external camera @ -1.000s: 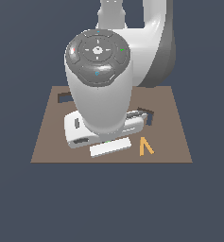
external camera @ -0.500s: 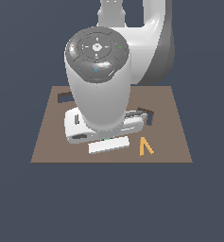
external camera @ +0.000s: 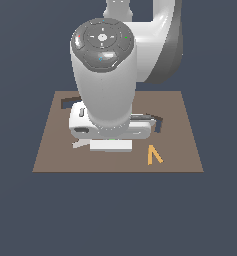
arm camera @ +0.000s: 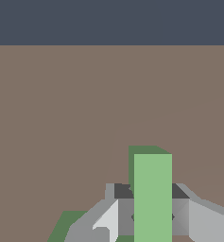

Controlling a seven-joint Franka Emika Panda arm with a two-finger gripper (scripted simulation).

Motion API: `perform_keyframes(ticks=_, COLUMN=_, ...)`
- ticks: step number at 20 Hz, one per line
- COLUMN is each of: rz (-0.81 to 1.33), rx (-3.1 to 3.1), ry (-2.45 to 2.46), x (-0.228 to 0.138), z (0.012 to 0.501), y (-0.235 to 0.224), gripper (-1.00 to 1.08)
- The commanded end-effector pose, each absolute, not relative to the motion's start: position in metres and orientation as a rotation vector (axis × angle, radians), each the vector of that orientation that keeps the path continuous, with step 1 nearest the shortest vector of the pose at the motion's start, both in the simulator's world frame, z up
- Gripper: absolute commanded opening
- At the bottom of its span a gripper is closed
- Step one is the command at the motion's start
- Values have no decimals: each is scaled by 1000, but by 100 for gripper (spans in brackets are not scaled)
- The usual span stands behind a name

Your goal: Insert a designated object into the corresponding slot on a board.

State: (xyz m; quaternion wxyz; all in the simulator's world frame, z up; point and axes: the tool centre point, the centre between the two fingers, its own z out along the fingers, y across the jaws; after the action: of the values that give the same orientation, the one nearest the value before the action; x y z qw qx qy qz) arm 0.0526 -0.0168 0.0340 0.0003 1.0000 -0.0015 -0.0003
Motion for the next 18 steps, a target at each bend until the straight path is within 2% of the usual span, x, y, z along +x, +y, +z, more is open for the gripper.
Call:
perform_keyframes(ticks=1, rz=0, rx=3139, ry=-118, x=45, z=35, y=-16, gripper=-100)
perform_keyframes(ticks=18, rz=1, rx=2947, ry=-1086, x=-12, z=37, y=11, gripper=-100)
